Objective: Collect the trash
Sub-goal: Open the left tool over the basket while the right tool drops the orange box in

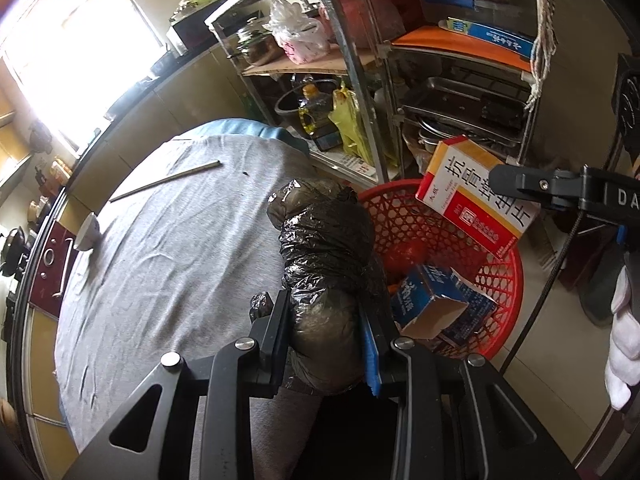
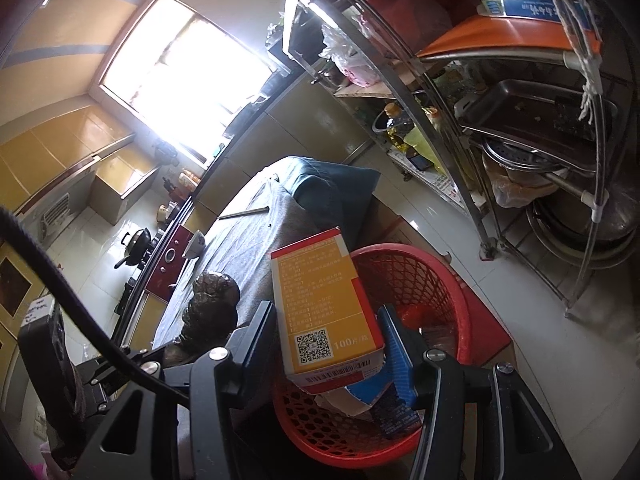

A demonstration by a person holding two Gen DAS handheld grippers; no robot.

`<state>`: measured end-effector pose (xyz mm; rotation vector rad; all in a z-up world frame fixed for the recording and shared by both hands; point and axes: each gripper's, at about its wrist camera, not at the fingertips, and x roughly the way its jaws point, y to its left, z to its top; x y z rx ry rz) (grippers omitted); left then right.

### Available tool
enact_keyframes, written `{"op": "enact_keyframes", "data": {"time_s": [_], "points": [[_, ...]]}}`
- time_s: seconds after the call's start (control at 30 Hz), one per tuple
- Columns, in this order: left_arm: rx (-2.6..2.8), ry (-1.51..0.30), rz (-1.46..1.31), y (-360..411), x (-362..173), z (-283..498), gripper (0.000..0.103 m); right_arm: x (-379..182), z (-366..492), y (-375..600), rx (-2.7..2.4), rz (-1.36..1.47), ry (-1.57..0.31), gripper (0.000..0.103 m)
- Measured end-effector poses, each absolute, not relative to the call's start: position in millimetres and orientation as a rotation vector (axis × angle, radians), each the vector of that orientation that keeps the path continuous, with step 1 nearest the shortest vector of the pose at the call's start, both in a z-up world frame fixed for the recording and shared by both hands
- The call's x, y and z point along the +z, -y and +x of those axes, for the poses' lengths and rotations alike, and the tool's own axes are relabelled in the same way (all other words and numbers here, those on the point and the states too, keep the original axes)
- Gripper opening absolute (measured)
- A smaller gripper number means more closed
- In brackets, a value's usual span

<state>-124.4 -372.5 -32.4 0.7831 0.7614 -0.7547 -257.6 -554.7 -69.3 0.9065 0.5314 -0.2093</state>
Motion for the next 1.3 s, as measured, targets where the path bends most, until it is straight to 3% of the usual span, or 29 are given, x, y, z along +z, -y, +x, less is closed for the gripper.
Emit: {"op": "enact_keyframes", "data": {"time_s": [0.43,0.57,0.83,0.97,1.3], "points": [[-1.022,-0.867,0.652,373,-44,-127,0.035,-75,-265,568,-0.268,0.949,-0.526,0.056],[-1.025,-0.879,0.646,372,-50,-123,0.056,-80,-263,571,-0.279,0.983,-0.542,0.057],[-0.931,-0.844,0.628,347,-41,-109,0.059,-81,-248,563,-0.235,1.013,-0.575,0.058],[-0.838,-0.786,0.626,328,-29,-106,0.069,-75,-239,553,-0.224,0.984,-0.587,0.058],[-0.671,-0.716,0.532,277,8,-90,0.071,-50,-209,508,-0.177,0.851,-0.641,0.058]]}}
